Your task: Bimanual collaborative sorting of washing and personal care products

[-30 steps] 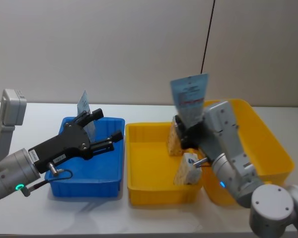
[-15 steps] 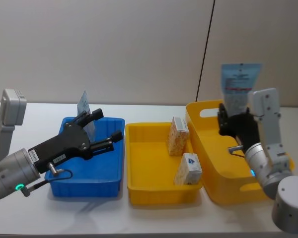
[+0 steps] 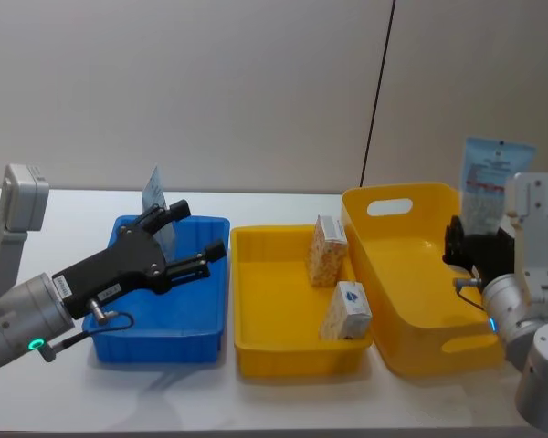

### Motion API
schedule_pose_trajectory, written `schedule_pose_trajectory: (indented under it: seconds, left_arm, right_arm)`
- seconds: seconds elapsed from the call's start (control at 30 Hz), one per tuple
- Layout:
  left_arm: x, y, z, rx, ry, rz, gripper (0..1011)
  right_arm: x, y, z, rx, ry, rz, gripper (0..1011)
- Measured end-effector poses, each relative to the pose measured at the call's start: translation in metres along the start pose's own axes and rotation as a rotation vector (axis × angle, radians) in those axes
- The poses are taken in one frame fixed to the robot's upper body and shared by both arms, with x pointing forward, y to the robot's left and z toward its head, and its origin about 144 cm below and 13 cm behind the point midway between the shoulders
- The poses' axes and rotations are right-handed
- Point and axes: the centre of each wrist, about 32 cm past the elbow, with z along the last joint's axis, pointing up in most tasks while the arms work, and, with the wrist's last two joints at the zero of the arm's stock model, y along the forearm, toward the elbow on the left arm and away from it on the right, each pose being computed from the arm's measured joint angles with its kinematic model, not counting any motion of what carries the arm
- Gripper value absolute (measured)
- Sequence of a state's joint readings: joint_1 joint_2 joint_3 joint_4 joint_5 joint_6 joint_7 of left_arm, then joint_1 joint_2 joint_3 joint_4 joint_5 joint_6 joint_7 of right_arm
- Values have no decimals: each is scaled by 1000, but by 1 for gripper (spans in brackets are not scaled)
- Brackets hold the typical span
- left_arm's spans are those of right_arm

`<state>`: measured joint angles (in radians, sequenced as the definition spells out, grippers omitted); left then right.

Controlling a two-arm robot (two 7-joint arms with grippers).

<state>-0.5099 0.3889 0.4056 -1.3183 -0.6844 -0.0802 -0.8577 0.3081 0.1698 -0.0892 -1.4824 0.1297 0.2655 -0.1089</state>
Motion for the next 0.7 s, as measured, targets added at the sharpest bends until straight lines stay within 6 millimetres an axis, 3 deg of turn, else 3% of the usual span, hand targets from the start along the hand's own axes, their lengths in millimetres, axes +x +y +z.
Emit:
schedule_pose_trajectory:
  seconds: [0.7]
  left_arm:
    - [0, 0, 0, 0, 0, 0, 1001]
  right_arm:
    - [-6, 8, -14, -79, 50, -16, 278]
